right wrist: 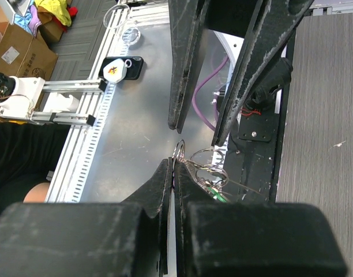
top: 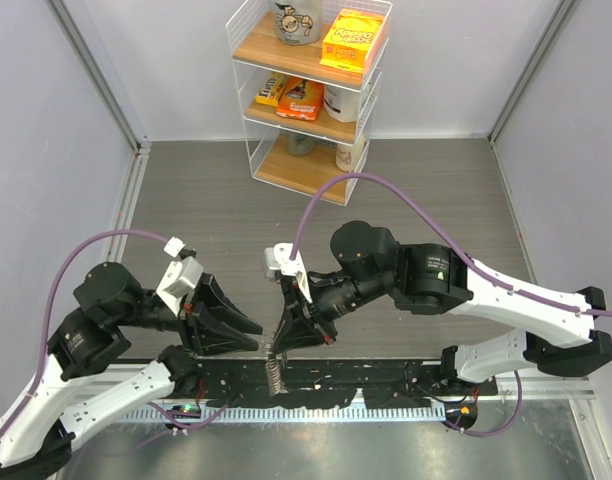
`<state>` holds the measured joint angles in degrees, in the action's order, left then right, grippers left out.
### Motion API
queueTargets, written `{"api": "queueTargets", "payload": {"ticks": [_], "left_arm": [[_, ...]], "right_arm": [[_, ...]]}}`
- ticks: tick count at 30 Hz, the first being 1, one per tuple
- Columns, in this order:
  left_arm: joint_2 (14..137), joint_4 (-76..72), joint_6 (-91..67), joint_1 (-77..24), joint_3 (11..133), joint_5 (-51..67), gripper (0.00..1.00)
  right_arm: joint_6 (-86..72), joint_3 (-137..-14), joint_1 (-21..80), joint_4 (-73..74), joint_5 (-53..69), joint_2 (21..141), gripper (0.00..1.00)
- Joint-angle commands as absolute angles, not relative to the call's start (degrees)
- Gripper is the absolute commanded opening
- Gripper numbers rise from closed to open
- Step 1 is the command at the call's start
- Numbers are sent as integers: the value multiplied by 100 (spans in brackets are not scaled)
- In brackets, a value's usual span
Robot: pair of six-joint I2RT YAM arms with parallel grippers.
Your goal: Put the keys on the keyring
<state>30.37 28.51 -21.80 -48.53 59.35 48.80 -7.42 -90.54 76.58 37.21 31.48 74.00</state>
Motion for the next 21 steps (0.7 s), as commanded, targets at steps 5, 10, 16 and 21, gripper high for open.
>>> {"api": "queueTargets", "payload": {"ticks": [5,10,16,21], "left_arm": [[2980,2742,-2171,-4860,6144,4904,33],[2988,2733,-2215,-4860,6091,4948,33],[2979,2848,-2127,-4860,6091,4913,33],[2971,2830,-2127,-4860,6064,4922,33]], "right_arm": [[-633,-9316,7638,3489,3147,7462,5],[-668,-9378,7638,3402,3015,7497,5],[-703,-9457,7638,3384,2953,7523,5],[-729,-9501,7638,3331,2918,7559,5]]}}
